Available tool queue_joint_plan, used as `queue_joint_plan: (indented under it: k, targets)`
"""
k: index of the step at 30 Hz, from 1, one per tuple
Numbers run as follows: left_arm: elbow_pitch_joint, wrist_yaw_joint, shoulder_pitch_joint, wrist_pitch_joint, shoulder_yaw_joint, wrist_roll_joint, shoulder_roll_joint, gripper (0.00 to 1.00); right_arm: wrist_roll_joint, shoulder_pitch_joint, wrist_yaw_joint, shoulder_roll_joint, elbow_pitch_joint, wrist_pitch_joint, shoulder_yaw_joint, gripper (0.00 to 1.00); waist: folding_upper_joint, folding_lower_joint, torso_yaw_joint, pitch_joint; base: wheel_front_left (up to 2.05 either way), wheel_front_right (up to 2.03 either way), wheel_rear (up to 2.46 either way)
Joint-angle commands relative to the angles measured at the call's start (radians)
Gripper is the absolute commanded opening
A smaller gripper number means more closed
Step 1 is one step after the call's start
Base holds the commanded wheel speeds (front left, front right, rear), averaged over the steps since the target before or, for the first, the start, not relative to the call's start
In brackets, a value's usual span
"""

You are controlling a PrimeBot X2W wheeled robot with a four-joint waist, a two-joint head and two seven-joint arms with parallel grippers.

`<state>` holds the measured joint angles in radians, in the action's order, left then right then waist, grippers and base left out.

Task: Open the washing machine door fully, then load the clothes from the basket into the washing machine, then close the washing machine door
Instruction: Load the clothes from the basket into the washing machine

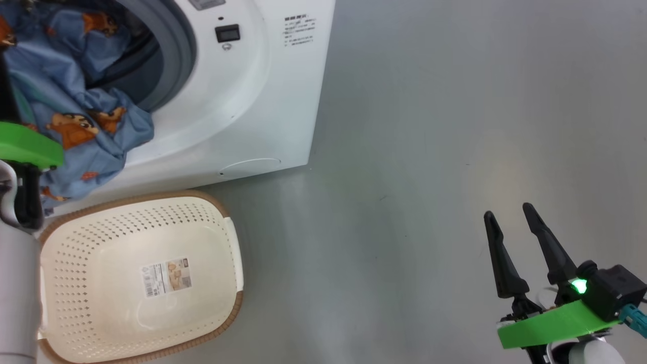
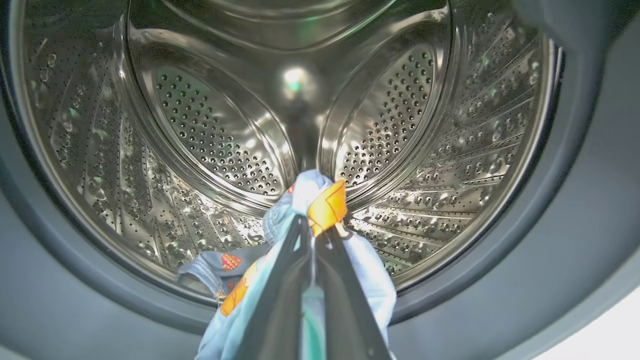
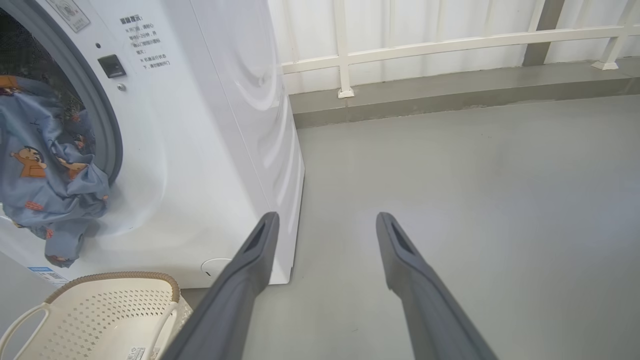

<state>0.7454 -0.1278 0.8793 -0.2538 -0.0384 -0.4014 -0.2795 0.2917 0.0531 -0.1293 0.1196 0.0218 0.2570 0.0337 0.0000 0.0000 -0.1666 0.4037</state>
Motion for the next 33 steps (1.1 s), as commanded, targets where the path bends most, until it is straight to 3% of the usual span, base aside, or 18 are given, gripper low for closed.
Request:
queue_joint_plan:
  k: [1,12,21,27,33]
  targets:
    - [0.008,-0.003,0.042,-0.008,0.009,-0.004,-0.055,0.00,-0.007,0.028,-0.001,0.002,0.025,0.005,0.031,1.00,0.0000,0.0000,-0.011,0.011,0.00,0.00,0.00]
    - [0.255,-0.003,0.197,-0.008,-0.093,-0.037,-0.087,0.00,-0.003,0.052,-0.001,-0.005,0.020,0.005,0.065,1.00,0.0000,0.0000,-0.055,0.053,0.00,0.00,0.00]
    - [0.337,-0.003,0.300,-0.008,-0.165,-0.049,-0.124,0.00,-0.003,0.063,-0.001,-0.012,0.024,0.005,0.084,1.00,0.0000,0.0000,-0.087,0.094,0.00,0.00,0.00]
    - [0.278,-0.003,0.364,-0.008,-0.154,-0.042,-0.156,0.00,-0.004,0.082,-0.001,-0.019,0.033,0.005,0.093,1.00,0.0000,0.0000,-0.105,0.134,0.00,0.00,0.00]
    - [0.083,0.013,0.365,-0.008,-0.056,0.018,-0.166,0.00,-0.007,0.098,-0.001,-0.029,0.041,0.005,0.094,1.00,0.0000,0.0000,-0.111,0.166,0.00,0.00,0.00]
